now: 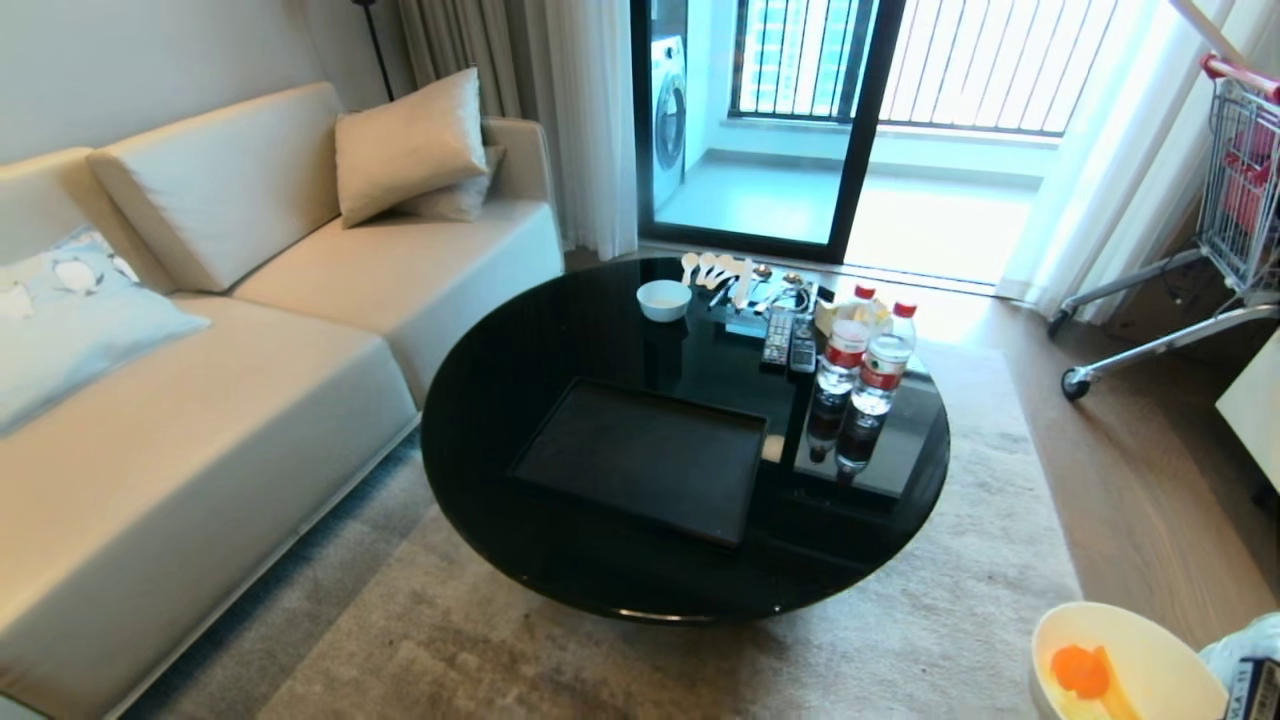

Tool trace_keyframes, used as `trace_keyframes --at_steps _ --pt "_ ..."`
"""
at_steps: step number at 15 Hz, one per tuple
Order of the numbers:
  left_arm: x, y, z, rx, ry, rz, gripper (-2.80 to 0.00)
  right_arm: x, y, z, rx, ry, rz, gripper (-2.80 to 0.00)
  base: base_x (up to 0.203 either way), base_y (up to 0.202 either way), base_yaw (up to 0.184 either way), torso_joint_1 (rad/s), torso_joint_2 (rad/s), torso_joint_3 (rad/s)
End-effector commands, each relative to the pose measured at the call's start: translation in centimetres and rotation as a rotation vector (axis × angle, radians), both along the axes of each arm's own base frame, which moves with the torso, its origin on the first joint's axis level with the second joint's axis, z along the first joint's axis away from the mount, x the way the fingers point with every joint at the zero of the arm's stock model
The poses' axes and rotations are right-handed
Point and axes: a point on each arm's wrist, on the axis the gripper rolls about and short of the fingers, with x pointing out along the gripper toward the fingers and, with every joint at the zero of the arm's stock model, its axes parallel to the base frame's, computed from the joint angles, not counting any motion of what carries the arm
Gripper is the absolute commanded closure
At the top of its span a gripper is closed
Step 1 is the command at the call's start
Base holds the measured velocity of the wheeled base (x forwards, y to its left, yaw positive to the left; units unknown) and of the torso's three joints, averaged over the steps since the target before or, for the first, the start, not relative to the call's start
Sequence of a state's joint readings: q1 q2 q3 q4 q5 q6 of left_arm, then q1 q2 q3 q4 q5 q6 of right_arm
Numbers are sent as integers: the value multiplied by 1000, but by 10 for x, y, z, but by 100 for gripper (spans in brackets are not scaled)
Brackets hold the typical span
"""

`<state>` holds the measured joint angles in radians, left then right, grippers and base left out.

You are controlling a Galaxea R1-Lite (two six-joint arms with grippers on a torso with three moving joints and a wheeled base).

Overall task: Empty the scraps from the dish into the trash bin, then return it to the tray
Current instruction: Move the bowl over the trash can

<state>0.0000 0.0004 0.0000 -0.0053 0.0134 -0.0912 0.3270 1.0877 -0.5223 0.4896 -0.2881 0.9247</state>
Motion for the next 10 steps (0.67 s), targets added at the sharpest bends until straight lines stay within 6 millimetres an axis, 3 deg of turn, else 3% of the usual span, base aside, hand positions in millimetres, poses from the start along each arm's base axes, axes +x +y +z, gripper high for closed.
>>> trace_keyframes --at_steps 1,10 --pt "0 0 0 -1 -1 0 0 0 0 -1 -1 4 -4 0 -53 0 2 -2 2 7" --pt "0 0 0 -1 -1 0 0 4 1 1 1 -12 -2 0 0 0 0 0 0 0"
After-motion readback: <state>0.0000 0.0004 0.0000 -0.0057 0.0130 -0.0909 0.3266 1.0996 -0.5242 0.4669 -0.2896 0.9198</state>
